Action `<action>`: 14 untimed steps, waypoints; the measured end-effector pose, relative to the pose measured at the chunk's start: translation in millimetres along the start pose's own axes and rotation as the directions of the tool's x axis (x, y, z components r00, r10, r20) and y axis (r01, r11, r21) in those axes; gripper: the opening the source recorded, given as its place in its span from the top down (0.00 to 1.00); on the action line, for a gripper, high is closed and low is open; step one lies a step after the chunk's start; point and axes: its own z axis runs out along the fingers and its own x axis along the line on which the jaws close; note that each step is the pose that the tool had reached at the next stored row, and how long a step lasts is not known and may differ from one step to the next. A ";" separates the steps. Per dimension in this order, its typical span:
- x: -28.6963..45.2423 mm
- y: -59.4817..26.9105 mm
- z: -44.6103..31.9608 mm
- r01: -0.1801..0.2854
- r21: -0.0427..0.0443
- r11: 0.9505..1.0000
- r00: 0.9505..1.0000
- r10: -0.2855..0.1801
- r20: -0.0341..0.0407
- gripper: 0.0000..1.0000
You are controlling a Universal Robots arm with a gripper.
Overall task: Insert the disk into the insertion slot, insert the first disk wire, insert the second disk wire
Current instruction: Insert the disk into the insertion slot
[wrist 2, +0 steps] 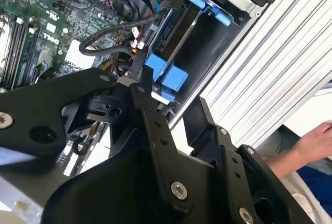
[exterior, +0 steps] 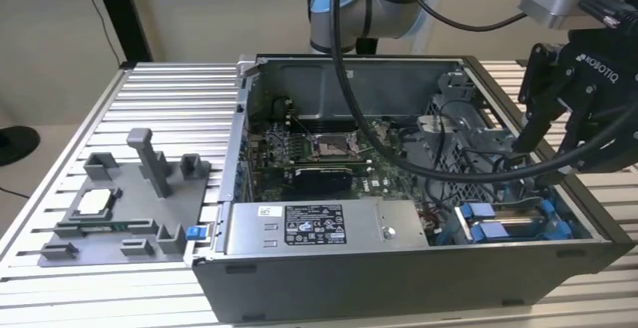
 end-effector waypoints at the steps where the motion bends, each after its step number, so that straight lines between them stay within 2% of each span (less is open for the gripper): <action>1: -1.0 1.0 1.6 0.002 0.004 1.000 1.000 -0.002 0.000 0.00; 8: -15.8 3.6 7.6 0.031 0.021 0.999 1.000 -0.031 0.000 0.00; 14: -24.3 5.5 12.1 0.056 0.040 0.998 0.998 -0.056 -0.001 0.00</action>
